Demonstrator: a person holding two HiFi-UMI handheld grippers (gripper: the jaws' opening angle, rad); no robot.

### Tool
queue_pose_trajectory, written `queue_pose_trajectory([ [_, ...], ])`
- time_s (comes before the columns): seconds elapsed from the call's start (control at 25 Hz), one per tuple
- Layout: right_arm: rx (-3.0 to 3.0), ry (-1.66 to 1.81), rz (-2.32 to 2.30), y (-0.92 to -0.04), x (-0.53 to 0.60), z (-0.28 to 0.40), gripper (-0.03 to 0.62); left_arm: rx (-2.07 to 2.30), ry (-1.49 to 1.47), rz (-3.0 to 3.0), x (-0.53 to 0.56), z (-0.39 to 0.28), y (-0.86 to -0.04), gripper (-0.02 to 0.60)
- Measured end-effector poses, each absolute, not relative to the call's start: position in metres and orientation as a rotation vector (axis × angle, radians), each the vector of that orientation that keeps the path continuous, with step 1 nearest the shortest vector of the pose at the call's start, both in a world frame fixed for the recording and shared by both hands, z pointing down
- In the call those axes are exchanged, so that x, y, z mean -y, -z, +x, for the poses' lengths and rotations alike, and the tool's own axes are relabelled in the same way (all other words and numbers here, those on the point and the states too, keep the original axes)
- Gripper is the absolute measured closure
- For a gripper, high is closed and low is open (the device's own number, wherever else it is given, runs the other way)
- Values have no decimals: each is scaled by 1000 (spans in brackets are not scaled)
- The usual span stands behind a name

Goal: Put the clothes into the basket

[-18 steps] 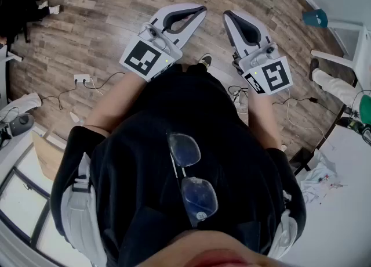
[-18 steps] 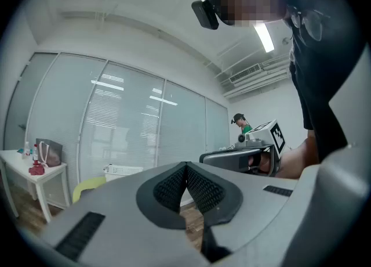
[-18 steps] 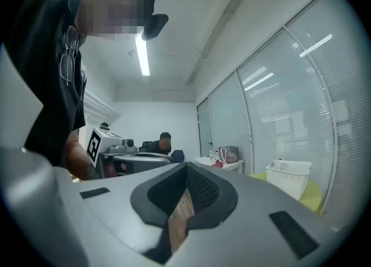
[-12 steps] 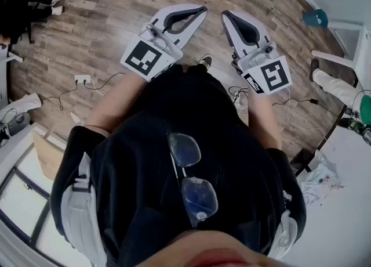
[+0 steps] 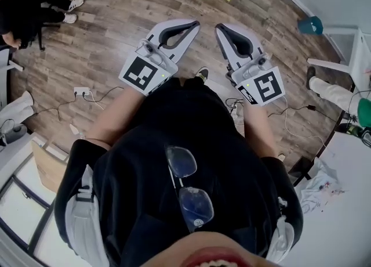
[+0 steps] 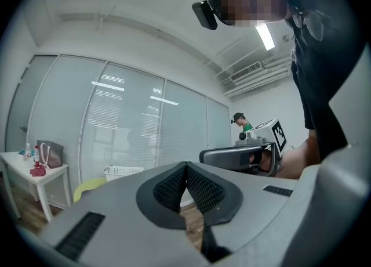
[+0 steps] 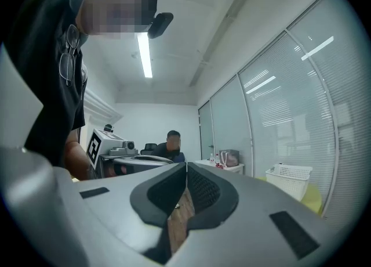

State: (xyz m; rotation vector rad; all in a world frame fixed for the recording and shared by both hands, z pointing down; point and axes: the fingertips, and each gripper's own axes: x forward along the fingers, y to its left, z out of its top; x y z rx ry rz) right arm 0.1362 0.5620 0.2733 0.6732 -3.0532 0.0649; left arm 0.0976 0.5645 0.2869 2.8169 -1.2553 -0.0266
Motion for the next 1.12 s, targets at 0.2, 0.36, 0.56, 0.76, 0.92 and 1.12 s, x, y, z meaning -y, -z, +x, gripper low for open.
queue_pose_trajectory([
  [0.2,3055,-86,682,-277,-557,144,568,1249,26,2829,-561,105,-289,572],
  [0.36,3062,-91,678,-277,-553,149,568,1244,18,2814,-557,110,-290,572],
  [0.56,3072,-109,682,-277,-551,161,568,1243,1,2816,-553,120,-291,572],
  [0.76,3066,-103,689,-279,-545,170,569,1237,7,2830,-546,129,-292,572],
  [0.92,3064,-95,689,-279,-540,180,569,1226,-40,2831,-543,139,-297,572],
  [1.12,3067,-101,686,-280,-533,197,568,1254,-4,2823,-536,152,-291,572],
])
